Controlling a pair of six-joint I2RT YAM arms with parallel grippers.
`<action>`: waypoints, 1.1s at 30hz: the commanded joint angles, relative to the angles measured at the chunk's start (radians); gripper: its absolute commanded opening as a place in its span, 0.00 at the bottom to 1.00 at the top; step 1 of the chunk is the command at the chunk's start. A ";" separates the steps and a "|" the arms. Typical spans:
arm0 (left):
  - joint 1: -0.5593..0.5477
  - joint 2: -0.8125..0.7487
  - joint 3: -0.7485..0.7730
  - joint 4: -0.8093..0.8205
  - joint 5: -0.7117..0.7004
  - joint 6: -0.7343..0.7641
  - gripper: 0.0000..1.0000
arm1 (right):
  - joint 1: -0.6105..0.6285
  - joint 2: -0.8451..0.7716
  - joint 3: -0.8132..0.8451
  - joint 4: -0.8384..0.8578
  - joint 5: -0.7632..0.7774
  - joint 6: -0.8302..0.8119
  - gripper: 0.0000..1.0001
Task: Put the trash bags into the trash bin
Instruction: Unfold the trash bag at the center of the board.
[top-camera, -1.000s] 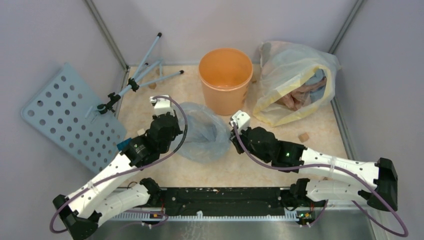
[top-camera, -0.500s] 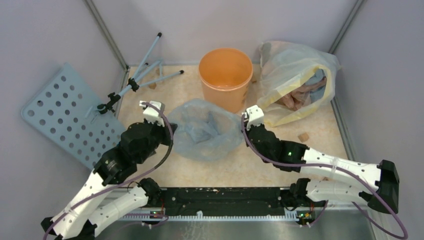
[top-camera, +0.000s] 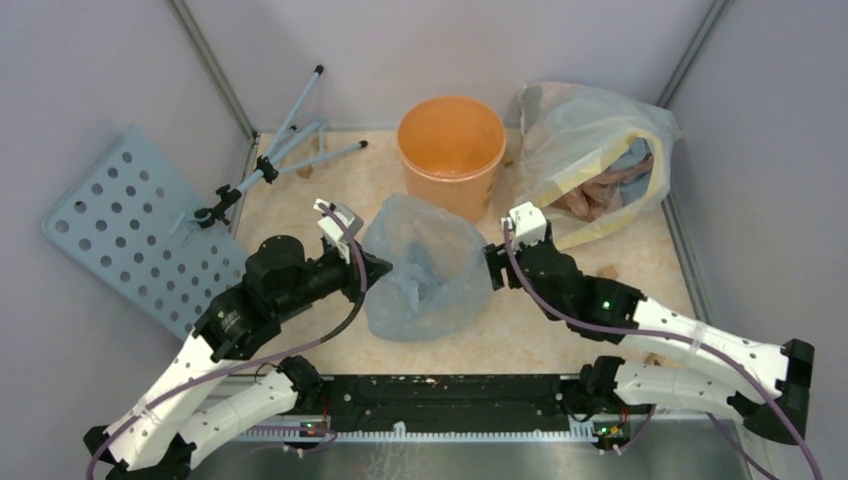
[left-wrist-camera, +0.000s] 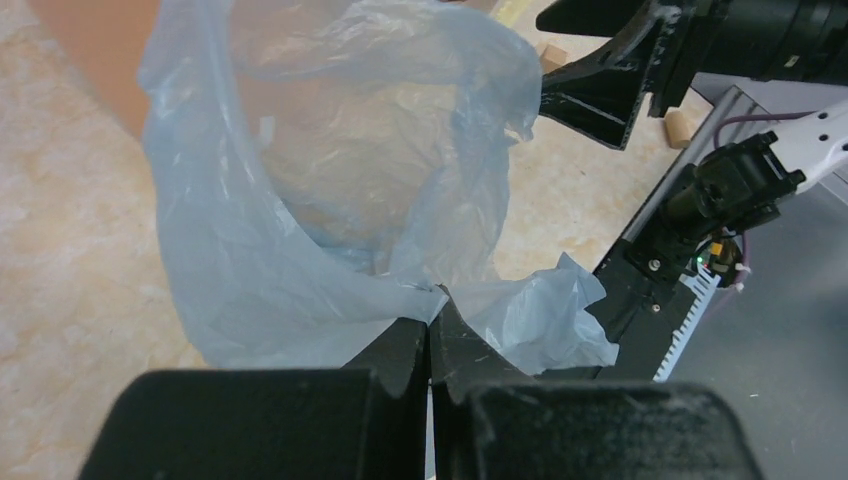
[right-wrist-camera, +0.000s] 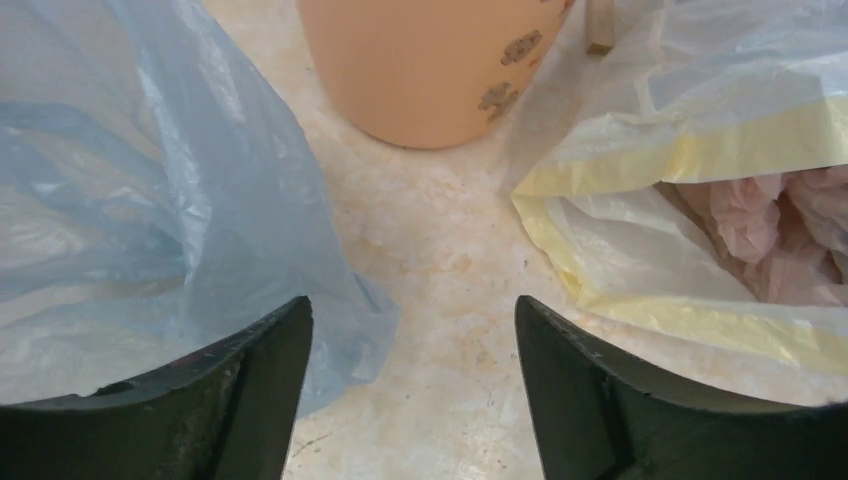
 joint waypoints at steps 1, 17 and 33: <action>0.001 0.020 -0.023 0.140 0.093 0.030 0.00 | -0.006 -0.131 0.009 0.007 -0.155 -0.110 0.80; 0.001 0.096 -0.012 0.266 0.198 0.036 0.00 | -0.004 -0.090 0.098 0.105 -0.584 -0.381 0.88; 0.001 0.137 0.027 0.287 0.270 0.071 0.00 | 0.001 0.102 0.150 0.328 -0.480 -0.502 0.21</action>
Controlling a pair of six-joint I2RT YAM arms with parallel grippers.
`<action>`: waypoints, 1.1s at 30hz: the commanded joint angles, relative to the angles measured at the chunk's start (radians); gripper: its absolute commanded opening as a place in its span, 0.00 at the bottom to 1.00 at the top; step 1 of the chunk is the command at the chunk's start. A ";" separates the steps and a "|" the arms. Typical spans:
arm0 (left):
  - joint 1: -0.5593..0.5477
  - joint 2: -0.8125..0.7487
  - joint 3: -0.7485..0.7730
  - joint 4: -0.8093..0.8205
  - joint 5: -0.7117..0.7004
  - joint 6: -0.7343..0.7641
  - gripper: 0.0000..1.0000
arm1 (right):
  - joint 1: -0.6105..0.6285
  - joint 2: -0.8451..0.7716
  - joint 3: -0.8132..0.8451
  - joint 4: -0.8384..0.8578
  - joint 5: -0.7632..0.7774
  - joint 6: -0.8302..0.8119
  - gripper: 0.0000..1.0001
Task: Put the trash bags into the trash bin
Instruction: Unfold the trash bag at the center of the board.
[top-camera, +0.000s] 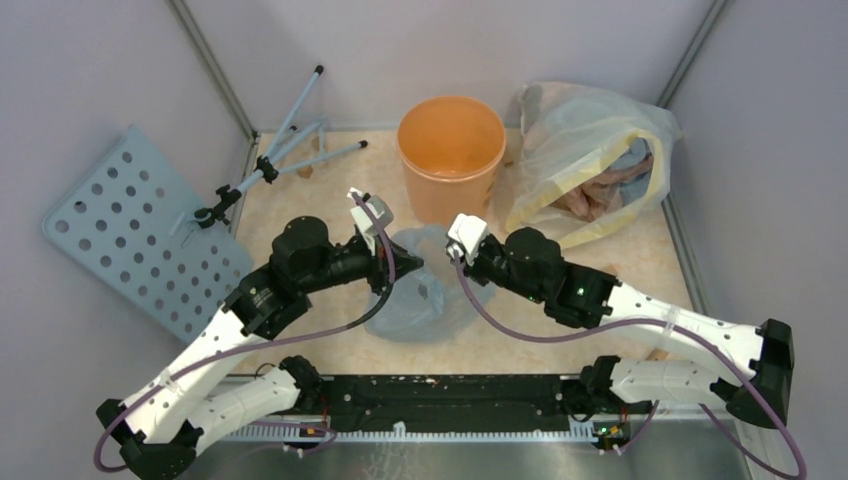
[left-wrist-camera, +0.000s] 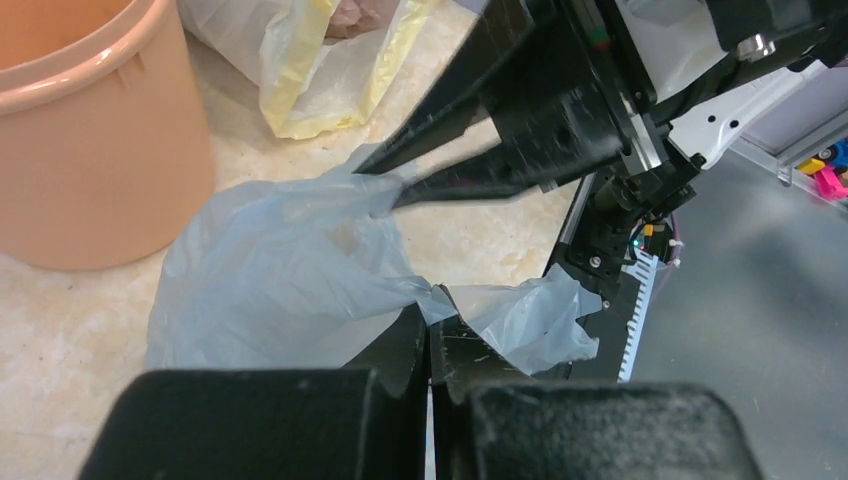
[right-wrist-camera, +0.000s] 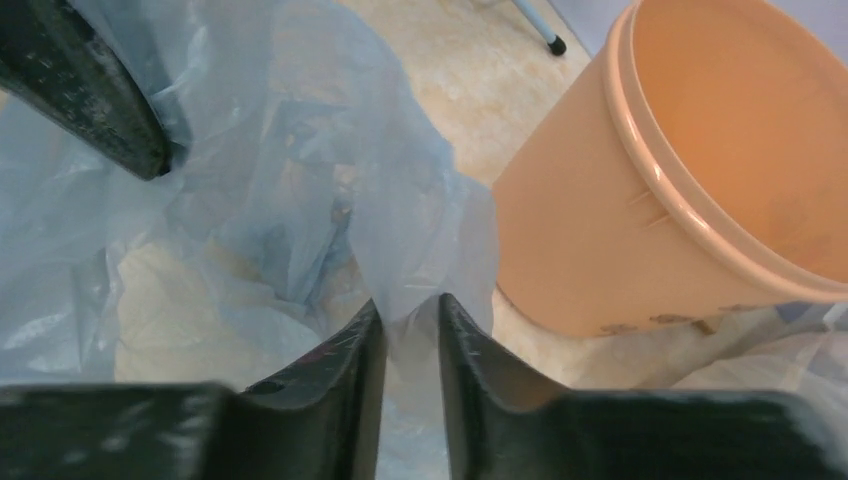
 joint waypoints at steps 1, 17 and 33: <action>0.001 0.001 0.053 0.054 0.013 0.031 0.00 | 0.000 -0.011 0.073 0.098 0.074 0.005 0.10; 0.001 0.038 0.071 0.162 0.008 0.010 0.41 | 0.001 -0.074 0.333 -0.296 0.388 0.202 0.00; -0.013 -0.033 -0.171 0.334 -0.249 -0.097 0.99 | 0.026 0.203 0.531 -0.467 0.587 0.366 0.00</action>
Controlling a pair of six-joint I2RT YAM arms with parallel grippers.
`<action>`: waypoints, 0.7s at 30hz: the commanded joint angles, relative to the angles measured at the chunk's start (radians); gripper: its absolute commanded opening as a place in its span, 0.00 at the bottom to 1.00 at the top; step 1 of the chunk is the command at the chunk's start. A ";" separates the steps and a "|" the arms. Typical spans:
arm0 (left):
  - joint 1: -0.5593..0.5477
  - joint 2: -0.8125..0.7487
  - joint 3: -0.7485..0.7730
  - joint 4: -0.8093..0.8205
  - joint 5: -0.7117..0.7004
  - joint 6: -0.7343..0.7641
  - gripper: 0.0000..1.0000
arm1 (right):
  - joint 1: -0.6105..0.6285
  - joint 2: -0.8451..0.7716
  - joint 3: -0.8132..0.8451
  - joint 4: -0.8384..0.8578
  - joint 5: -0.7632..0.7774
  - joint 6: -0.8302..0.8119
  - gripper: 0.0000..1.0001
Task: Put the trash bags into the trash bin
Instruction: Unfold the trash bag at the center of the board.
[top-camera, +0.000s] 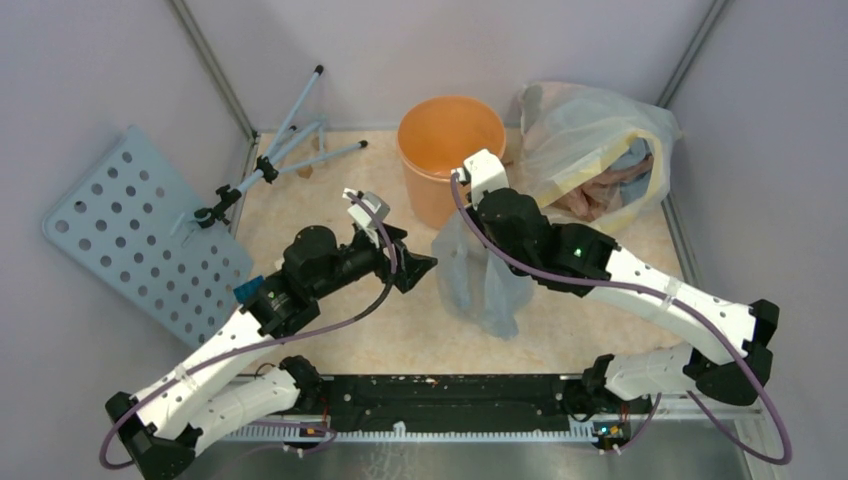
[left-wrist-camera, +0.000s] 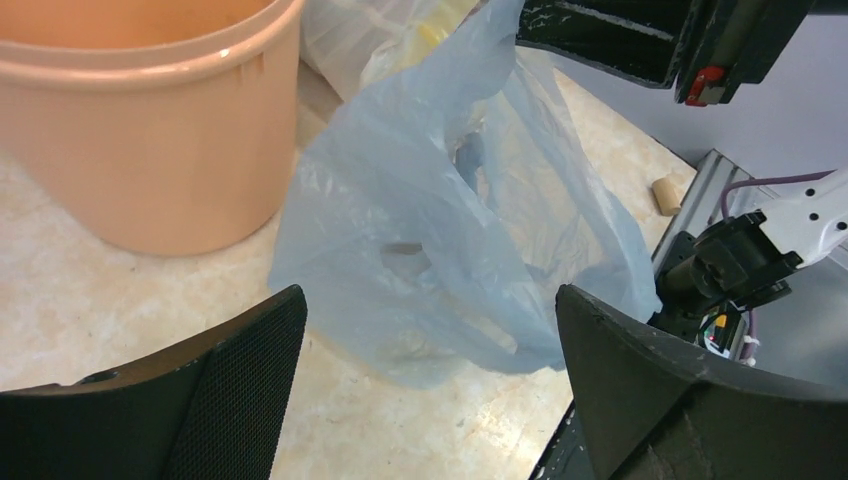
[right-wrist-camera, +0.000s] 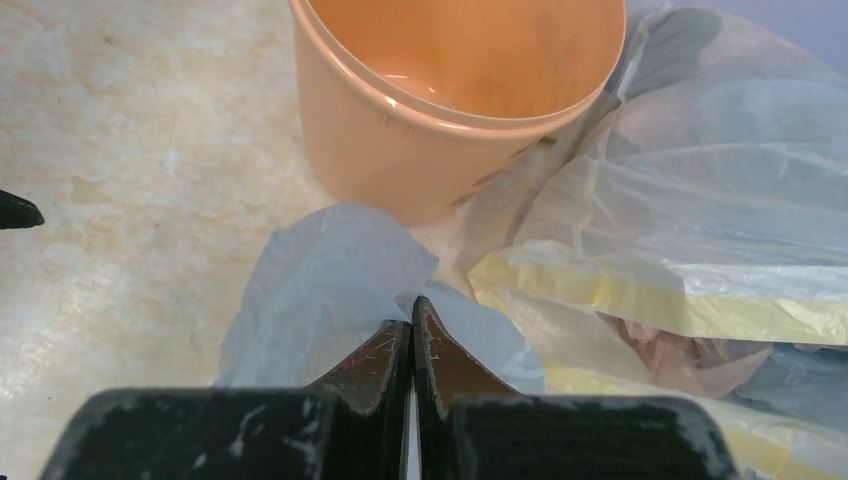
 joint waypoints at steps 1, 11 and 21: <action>-0.012 -0.041 -0.063 0.135 -0.058 -0.036 0.99 | 0.012 0.010 0.056 0.019 0.029 0.026 0.00; -0.109 0.006 -0.185 0.275 -0.195 -0.154 0.99 | 0.012 0.048 0.062 0.057 -0.004 0.027 0.00; -0.166 0.115 -0.184 0.229 -0.311 -0.161 0.99 | 0.014 0.050 0.052 0.066 -0.016 0.024 0.00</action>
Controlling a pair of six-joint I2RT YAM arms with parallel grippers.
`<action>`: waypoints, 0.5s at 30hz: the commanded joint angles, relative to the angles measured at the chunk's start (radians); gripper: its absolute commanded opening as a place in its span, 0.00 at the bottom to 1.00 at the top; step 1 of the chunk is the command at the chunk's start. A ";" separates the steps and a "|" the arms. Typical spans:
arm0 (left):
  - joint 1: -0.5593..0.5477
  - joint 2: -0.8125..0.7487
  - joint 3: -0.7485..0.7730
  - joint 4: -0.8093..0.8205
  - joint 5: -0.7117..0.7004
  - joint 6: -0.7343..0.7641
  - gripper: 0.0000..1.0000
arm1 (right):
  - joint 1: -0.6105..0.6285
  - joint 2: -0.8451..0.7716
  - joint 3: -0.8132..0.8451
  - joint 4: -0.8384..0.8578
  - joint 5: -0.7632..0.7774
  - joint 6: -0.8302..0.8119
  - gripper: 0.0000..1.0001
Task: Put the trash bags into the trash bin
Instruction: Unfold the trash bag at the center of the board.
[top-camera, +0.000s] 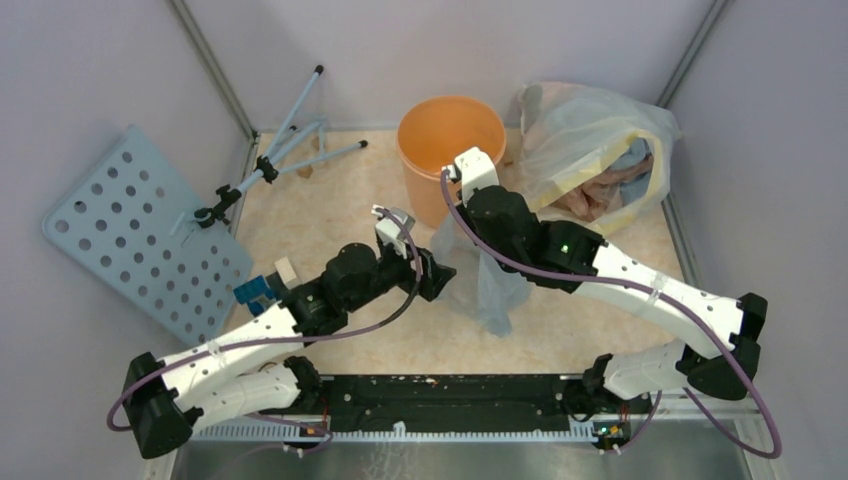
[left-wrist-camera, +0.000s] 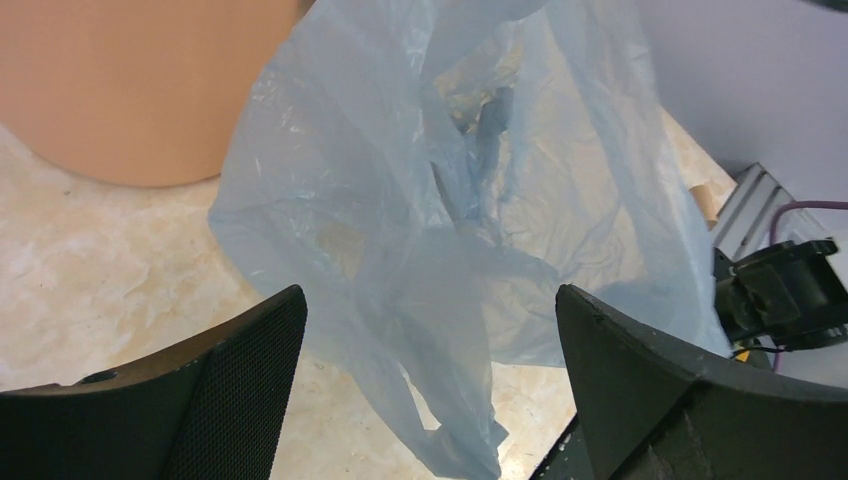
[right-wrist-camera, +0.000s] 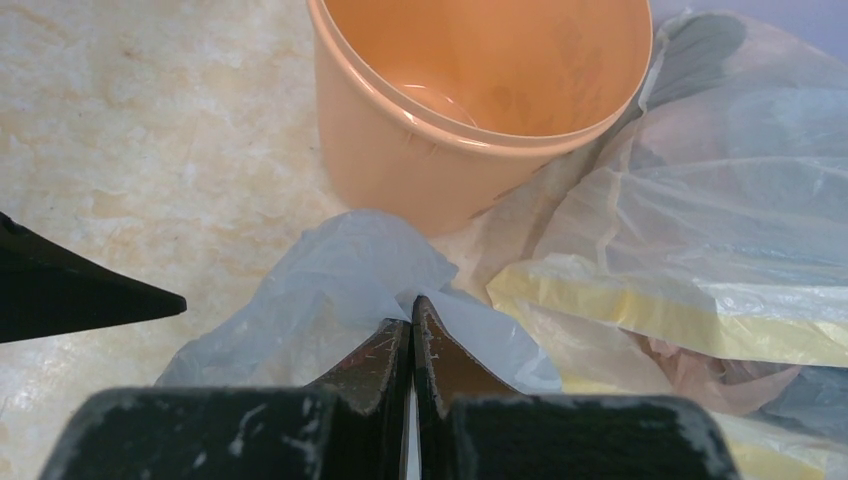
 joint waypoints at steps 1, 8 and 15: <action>-0.009 0.044 -0.004 0.023 -0.066 -0.027 0.99 | 0.013 -0.012 0.032 0.034 -0.006 0.004 0.00; -0.013 0.080 -0.050 -0.014 -0.119 -0.042 0.89 | 0.012 -0.048 0.000 0.045 0.006 0.000 0.00; -0.013 -0.011 -0.113 -0.014 -0.107 -0.035 0.61 | 0.012 -0.079 -0.043 0.049 0.036 0.002 0.00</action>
